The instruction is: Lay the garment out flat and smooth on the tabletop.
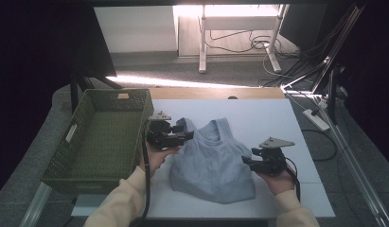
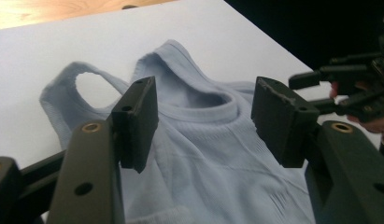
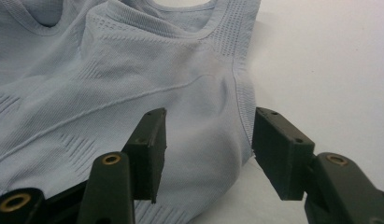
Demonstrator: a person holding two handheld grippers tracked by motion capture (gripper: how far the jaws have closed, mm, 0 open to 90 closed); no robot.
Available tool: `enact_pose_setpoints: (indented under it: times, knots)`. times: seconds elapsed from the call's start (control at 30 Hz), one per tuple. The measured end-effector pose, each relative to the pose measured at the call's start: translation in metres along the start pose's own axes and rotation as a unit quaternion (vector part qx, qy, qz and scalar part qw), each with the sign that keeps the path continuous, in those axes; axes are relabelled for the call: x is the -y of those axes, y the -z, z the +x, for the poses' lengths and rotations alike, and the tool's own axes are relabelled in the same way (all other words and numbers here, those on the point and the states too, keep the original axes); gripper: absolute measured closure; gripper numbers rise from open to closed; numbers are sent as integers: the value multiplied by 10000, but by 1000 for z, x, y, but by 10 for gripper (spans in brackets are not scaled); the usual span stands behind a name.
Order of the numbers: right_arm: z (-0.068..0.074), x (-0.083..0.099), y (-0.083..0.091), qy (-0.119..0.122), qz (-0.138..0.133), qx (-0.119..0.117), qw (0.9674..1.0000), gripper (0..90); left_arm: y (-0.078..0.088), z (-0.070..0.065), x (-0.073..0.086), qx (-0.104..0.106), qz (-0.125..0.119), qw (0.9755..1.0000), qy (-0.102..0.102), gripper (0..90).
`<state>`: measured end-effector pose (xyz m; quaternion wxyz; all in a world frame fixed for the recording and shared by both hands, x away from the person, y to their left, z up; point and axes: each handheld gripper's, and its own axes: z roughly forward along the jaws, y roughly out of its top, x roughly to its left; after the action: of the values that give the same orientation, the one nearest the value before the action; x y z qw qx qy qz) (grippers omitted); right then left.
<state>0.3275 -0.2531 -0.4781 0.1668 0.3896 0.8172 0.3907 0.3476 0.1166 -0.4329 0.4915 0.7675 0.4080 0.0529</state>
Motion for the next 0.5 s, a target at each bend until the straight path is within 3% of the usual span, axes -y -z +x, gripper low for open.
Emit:
enact_pose_setpoints:
  times: [0.23, 0.5]
  knots:
    - [0, 0, 1, 32, -41, -18, 10000, 453, 9, -1, 1, 199, 75, 9998, -59, 395]
    - [3, -1, 0, 87, -67, -59, 9999, 452, 22, -6, 3, 190, 124, 9994, -244, 369]
